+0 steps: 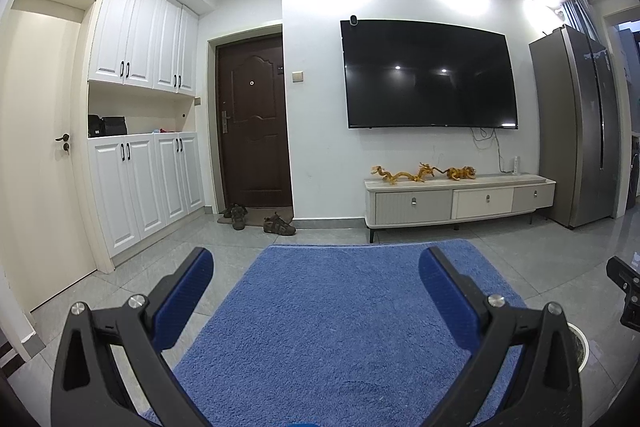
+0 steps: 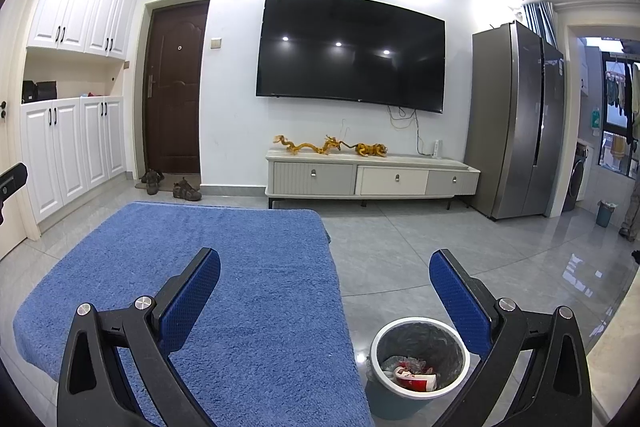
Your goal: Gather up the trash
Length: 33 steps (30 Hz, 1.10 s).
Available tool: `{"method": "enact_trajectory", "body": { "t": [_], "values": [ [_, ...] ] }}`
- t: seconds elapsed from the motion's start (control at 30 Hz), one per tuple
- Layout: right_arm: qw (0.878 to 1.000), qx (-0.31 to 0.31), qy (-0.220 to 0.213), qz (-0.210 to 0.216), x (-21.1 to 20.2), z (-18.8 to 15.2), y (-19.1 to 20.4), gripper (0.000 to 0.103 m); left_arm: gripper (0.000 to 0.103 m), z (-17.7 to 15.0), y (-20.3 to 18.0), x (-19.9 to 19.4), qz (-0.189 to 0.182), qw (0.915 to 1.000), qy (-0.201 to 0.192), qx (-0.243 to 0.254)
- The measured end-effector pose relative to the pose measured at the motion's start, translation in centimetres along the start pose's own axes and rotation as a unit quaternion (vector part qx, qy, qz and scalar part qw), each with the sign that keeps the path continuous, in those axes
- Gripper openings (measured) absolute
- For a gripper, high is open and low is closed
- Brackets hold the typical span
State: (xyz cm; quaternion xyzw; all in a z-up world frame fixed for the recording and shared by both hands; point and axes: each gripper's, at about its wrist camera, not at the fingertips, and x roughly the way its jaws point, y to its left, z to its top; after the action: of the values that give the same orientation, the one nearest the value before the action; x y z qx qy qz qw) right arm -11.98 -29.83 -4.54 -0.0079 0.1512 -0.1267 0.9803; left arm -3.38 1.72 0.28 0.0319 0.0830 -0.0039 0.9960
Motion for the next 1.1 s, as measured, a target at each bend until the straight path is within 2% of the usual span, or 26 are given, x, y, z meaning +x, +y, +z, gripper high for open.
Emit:
{"method": "enact_trajectory", "body": {
  "t": [1.1],
  "values": [
    [1.0,0.0,0.002,-0.002,-0.26,-0.09,-0.24,0.103,0.103,-0.37,-0.52,0.22,-0.008,0.9999,0.002,0.007]
  ]
}}
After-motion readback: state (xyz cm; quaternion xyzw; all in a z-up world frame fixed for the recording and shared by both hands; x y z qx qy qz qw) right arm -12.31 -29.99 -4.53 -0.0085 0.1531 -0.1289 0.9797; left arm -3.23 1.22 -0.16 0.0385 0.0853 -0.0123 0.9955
